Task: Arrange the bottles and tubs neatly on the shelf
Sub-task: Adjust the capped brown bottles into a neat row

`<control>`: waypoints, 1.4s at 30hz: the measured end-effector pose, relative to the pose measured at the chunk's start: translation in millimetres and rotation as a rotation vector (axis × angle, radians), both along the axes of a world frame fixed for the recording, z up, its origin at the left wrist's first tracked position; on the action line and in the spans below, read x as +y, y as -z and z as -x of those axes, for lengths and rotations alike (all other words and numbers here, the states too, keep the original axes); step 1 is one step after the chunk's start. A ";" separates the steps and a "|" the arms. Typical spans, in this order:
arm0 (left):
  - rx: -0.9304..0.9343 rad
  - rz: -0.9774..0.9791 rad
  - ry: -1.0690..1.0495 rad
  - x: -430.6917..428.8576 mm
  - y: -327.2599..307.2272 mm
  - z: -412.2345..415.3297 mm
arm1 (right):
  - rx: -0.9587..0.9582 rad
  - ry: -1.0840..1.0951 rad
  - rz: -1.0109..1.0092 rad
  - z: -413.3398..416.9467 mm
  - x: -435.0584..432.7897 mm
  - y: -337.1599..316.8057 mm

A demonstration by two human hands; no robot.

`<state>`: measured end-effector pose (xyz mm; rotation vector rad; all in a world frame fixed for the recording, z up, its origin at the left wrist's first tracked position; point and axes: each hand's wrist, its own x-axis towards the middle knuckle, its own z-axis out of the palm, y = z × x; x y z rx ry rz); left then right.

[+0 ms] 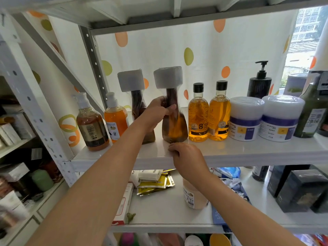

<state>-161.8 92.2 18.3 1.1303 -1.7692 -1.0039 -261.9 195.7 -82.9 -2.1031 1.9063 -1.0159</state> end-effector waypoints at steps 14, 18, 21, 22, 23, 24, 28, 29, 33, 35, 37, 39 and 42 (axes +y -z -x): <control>-0.059 0.075 -0.033 -0.6 2.4 -1.4 | -0.023 0.007 0.006 1.9 -3.1 0.0; -0.135 0.200 -0.157 4.4 -0.1 5.2 | -0.063 0.012 -0.051 9.3 -9.2 -6.6; -0.133 0.202 -0.182 7.2 -0.6 6.5 | -0.066 0.008 -0.076 14.7 -10.2 -10.3; -0.135 0.200 -0.183 7.8 -1.1 7.1 | -0.074 0.008 -0.073 15.9 -10.0 -10.5; -0.136 0.199 -0.179 8.3 -1.5 7.6 | -0.083 0.008 -0.072 16.6 -9.7 -10.3; -0.129 0.194 -0.172 8.8 -1.5 8.4 | -0.090 0.008 -0.071 17.2 -9.3 -9.9; -0.105 0.174 -0.172 11.5 -0.8 11.4 | -0.082 0.016 -0.058 18.4 -6.6 -7.5; -0.101 0.171 -0.175 11.5 -0.5 12.1 | -0.079 0.020 -0.051 18.9 -5.8 -7.2; -0.068 0.153 -0.177 12.1 0.6 17.1 | -0.098 0.034 -0.038 22.6 -2.7 -7.9; -0.057 0.153 -0.177 13.3 1.2 19.9 | -0.103 0.039 -0.031 24.6 -0.5 -9.4; -0.060 0.158 -0.177 13.4 0.9 21.0 | -0.107 0.045 -0.024 25.7 1.4 -10.2; -0.059 0.150 -0.178 12.8 0.9 20.8 | -0.109 0.047 -0.027 26.1 2.1 -10.4; -0.044 0.130 -0.171 13.4 1.1 19.0 | -0.113 0.053 -0.032 25.9 0.7 -8.4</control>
